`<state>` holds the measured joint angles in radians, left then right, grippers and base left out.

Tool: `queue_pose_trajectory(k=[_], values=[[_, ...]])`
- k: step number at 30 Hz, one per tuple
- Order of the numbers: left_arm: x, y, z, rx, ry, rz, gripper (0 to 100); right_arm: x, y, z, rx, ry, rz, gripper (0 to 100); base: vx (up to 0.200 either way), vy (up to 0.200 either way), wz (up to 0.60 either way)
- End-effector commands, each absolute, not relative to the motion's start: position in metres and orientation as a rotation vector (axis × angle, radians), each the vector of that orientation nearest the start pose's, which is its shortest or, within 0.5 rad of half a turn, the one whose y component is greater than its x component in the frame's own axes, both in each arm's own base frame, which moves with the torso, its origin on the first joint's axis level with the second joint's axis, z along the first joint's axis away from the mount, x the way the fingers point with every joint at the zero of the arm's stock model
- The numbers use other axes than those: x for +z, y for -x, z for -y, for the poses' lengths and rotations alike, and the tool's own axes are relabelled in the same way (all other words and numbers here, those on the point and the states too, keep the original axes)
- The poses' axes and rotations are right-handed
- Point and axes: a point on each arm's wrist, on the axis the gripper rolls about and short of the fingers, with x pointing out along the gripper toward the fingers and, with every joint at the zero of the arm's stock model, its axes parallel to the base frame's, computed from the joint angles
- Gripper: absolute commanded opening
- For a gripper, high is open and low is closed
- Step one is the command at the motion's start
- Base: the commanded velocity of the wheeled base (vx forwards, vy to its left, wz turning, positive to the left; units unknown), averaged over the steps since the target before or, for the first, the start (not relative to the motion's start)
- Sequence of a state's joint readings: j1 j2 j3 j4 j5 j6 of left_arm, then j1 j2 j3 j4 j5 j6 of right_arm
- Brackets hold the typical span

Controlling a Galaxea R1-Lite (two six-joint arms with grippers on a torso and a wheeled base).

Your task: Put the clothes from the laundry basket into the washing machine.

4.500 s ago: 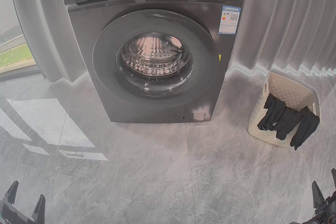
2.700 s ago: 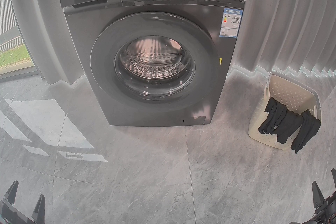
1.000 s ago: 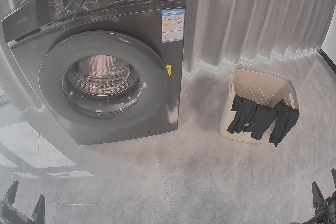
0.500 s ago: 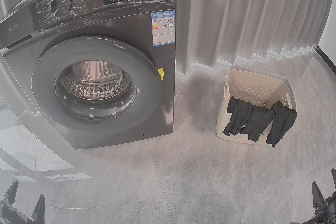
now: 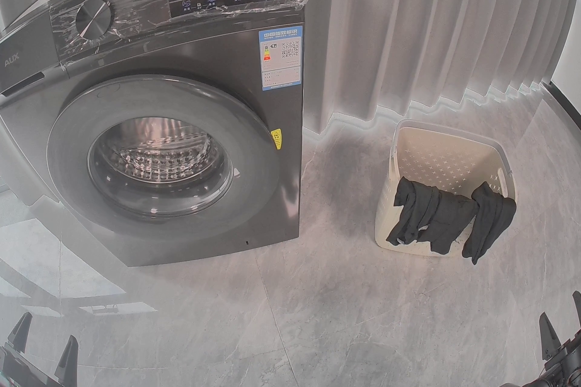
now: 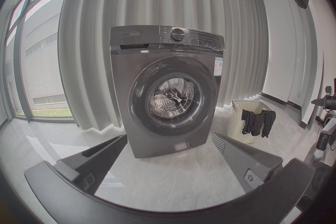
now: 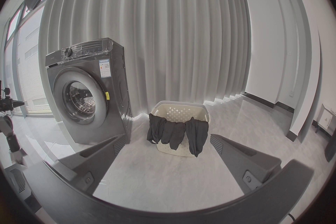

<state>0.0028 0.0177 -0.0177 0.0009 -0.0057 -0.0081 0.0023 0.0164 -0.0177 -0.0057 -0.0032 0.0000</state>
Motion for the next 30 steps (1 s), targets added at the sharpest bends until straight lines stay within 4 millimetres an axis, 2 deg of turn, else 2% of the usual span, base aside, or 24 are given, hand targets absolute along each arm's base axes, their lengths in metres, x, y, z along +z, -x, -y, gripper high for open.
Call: queue_pose_trajectory(k=[1, 6, 13, 19, 30], values=[[0.0755, 0.0228, 0.0002, -0.003, 0.011, 0.000, 100, 0.0764, 0.0216, 0.0001, 0.000, 0.000, -0.009, 100, 0.200, 0.000, 0.00], [0.0755, 0.0228, 0.0002, -0.003, 0.009, 0.000, 100, 0.0764, 0.0216, 0.0001, -0.002, 0.000, -0.009, 100, 0.200, 0.000, 0.00], [0.0753, 0.0228, 0.0002, -0.003, 0.006, -0.002, 100, 0.0764, 0.0216, 0.0001, 0.003, 0.002, -0.009, 100, 0.000, 0.000, 0.00], [0.0755, 0.0228, 0.0002, -0.003, 0.008, 0.000, 100, 0.0764, 0.0216, 0.0001, 0.002, 0.002, -0.009, 100, 0.000, 0.000, -0.60], [0.0753, 0.0228, 0.0002, -0.003, 0.009, -0.002, 100, 0.0764, 0.0216, 0.0001, 0.000, 0.000, -0.009, 100, 0.000, -0.018, 0.00]])
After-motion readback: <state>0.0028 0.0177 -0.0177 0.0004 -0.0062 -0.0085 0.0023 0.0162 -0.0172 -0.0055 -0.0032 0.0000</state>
